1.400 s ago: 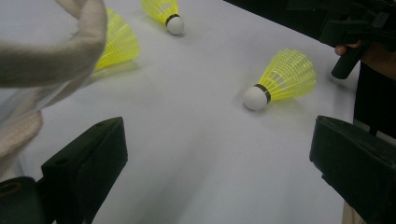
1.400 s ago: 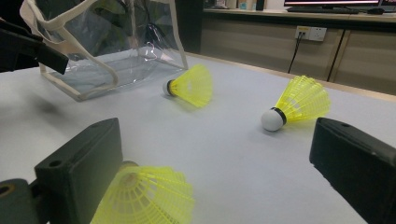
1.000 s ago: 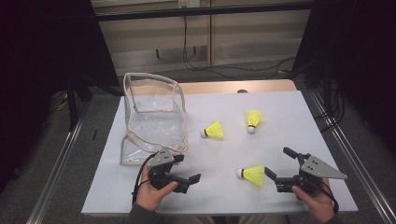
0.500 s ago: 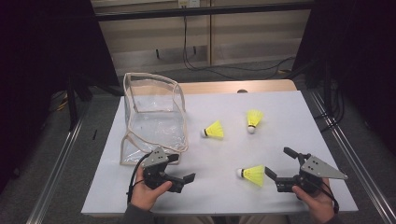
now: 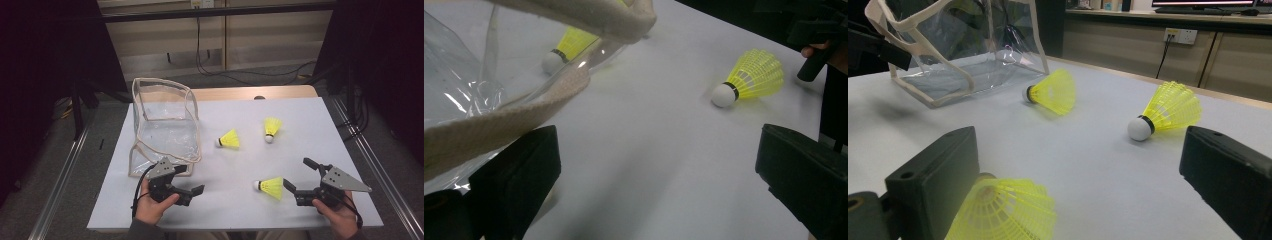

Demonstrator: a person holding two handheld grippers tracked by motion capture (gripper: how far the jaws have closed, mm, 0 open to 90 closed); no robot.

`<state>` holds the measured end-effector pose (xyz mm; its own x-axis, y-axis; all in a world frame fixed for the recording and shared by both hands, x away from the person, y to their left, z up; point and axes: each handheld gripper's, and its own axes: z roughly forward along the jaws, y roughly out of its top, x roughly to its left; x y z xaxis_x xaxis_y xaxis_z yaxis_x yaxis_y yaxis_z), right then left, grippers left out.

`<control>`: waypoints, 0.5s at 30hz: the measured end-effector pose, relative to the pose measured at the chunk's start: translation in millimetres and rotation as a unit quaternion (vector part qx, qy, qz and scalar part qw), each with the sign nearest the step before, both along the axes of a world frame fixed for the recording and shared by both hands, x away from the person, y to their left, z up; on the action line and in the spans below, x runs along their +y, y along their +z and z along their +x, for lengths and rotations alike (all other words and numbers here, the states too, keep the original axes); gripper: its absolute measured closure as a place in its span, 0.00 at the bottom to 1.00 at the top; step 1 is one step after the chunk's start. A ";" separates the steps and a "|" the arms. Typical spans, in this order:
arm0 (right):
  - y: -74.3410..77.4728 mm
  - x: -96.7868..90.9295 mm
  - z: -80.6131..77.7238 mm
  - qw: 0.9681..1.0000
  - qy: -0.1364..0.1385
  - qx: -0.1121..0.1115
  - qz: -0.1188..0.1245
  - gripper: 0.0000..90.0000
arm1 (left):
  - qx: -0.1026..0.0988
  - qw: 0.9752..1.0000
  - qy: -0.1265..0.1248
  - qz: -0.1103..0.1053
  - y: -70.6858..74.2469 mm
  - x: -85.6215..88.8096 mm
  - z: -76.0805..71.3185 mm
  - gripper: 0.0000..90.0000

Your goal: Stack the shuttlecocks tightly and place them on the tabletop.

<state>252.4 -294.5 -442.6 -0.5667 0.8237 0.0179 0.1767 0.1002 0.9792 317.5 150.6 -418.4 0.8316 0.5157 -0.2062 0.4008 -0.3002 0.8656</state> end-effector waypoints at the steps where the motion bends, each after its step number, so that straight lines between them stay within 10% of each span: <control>1: 0.0 -0.1 0.0 1.000 0.001 0.000 -0.001 0.02 | -0.002 1.000 0.002 0.003 0.2 1.3 0.3 0.05; 15: -0.2 0.5 0.2 1.000 0.002 0.002 0.000 0.02 | -0.004 1.000 0.025 0.003 -0.6 16.4 0.9 0.04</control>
